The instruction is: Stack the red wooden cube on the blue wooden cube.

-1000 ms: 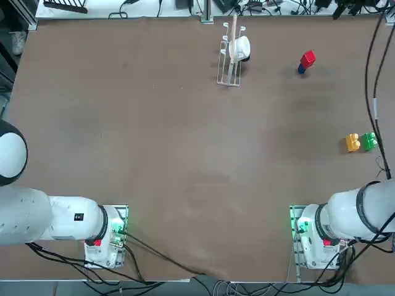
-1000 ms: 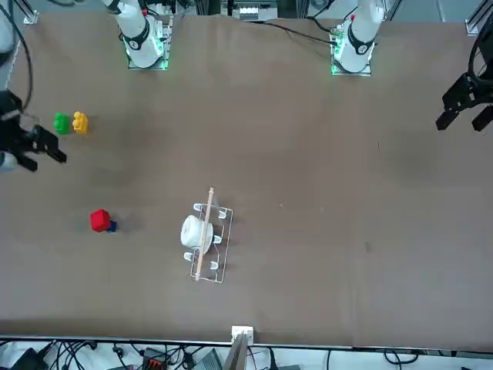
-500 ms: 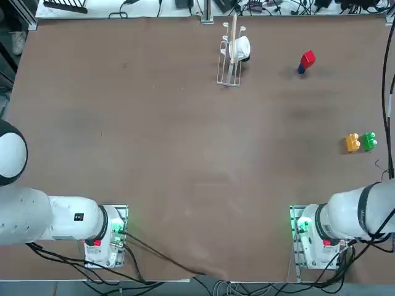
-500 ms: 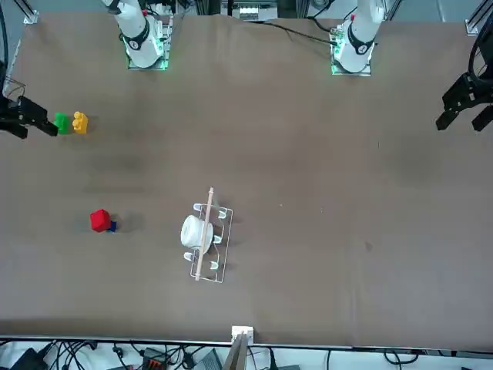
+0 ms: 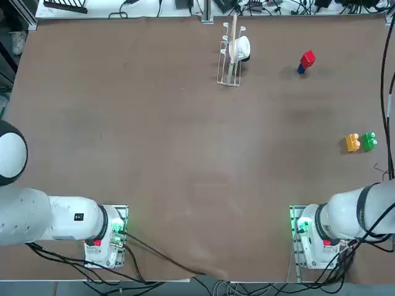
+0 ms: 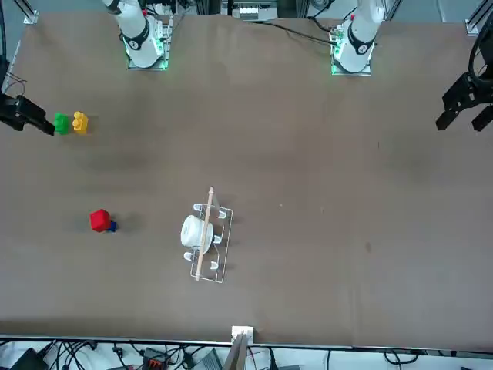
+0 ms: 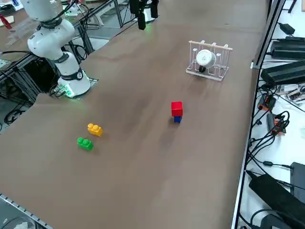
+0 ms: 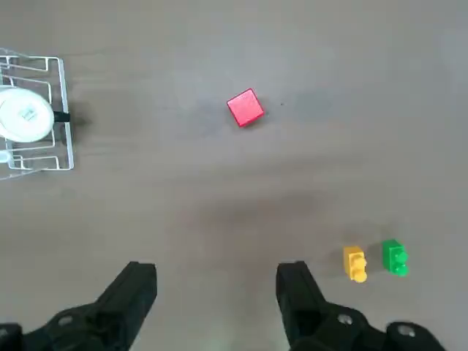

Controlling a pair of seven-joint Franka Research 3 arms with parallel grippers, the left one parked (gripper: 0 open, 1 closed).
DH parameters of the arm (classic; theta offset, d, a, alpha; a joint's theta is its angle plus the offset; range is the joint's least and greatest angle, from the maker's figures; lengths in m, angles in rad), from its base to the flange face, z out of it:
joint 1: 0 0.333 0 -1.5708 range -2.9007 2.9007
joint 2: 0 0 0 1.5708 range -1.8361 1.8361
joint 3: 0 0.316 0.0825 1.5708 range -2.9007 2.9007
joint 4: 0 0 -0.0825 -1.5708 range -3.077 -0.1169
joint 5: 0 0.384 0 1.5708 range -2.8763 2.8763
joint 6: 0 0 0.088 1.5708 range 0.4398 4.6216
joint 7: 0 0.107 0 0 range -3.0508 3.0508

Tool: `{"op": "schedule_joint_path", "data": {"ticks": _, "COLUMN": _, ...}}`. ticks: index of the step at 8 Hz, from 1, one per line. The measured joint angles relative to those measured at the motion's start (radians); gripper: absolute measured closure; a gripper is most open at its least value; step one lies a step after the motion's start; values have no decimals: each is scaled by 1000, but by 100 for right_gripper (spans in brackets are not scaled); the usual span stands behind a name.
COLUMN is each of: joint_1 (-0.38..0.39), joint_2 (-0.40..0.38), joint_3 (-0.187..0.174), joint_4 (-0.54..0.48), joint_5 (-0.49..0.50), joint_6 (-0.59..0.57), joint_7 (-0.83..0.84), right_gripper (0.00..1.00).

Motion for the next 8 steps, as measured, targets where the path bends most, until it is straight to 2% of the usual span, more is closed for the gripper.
{"op": "schedule_joint_path", "data": {"ticks": 8, "joint_1": 5, "joint_2": 3, "joint_3": 23, "joint_4": -4, "joint_5": -21, "joint_6": 0, "joint_7": 28, "right_gripper": 0}}
